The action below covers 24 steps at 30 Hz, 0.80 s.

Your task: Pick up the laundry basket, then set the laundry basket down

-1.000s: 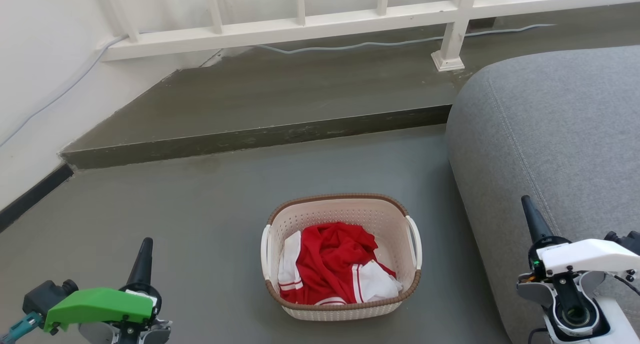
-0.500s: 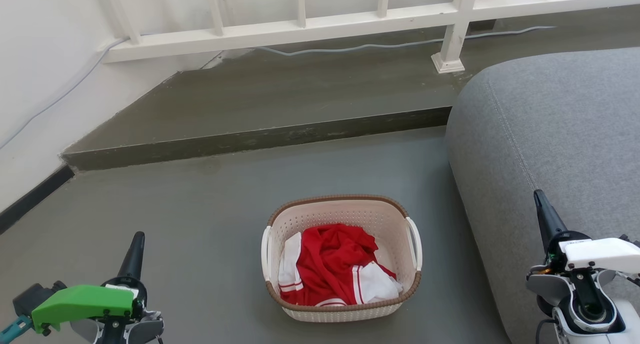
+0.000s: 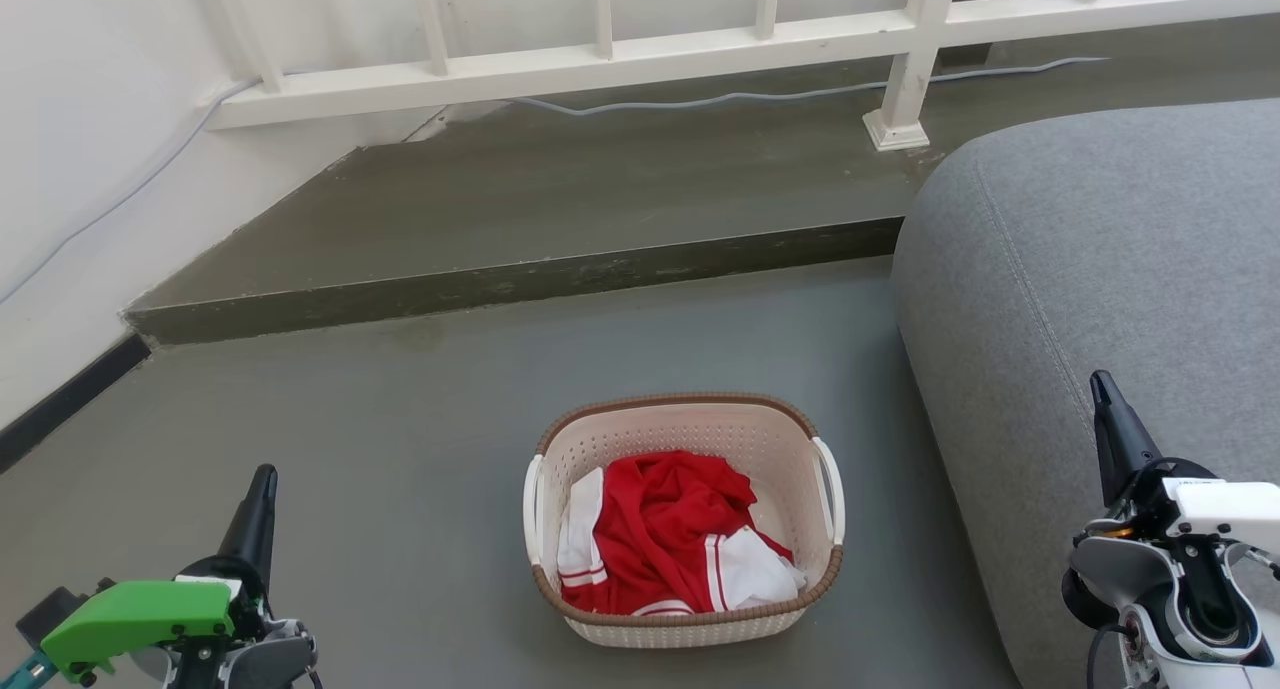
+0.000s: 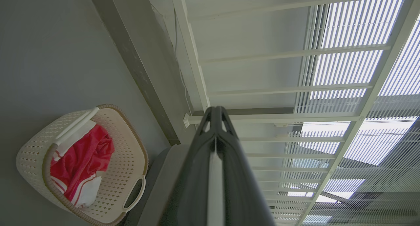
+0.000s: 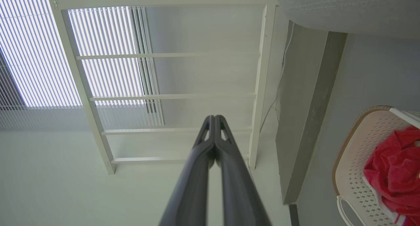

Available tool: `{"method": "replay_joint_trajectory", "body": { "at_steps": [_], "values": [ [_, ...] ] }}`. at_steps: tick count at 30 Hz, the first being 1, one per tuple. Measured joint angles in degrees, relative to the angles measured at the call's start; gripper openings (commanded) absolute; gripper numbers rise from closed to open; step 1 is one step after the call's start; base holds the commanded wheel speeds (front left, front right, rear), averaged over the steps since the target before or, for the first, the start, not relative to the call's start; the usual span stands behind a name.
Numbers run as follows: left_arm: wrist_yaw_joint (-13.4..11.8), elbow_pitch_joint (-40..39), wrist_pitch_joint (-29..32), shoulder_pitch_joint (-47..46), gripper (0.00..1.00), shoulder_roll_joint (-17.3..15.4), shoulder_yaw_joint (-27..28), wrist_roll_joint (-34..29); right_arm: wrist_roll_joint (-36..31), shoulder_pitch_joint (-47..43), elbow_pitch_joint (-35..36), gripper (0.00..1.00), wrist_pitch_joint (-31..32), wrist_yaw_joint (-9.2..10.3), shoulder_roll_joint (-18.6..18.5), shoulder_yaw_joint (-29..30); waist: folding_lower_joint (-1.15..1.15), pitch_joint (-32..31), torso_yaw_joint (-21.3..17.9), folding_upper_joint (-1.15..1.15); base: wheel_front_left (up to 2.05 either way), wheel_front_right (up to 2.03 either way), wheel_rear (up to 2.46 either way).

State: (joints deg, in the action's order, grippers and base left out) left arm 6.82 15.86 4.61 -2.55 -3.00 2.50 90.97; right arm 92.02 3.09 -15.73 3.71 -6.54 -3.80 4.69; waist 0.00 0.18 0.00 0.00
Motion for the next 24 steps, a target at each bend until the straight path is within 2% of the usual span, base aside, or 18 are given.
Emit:
{"method": "replay_joint_trajectory", "body": {
  "at_steps": [3, 24],
  "values": [
    [0.05, 0.04, 0.47, -0.16, 0.00, 0.07, 0.71, 1.66, 1.47, 0.01, -0.05, 0.00, 0.45, -0.01, 0.03, 0.58, 0.00, -0.03, 0.01, 0.00, 0.00, 0.00, 0.00],
    [0.07, 0.07, 0.47, -0.95, 0.00, 0.10, 0.87, 1.65, 1.81, 0.04, -0.33, 0.00, 0.45, -0.02, 0.09, 0.64, 0.00, -0.04, 0.01, 0.00, 0.00, 0.00, 0.00]
  ]
}}
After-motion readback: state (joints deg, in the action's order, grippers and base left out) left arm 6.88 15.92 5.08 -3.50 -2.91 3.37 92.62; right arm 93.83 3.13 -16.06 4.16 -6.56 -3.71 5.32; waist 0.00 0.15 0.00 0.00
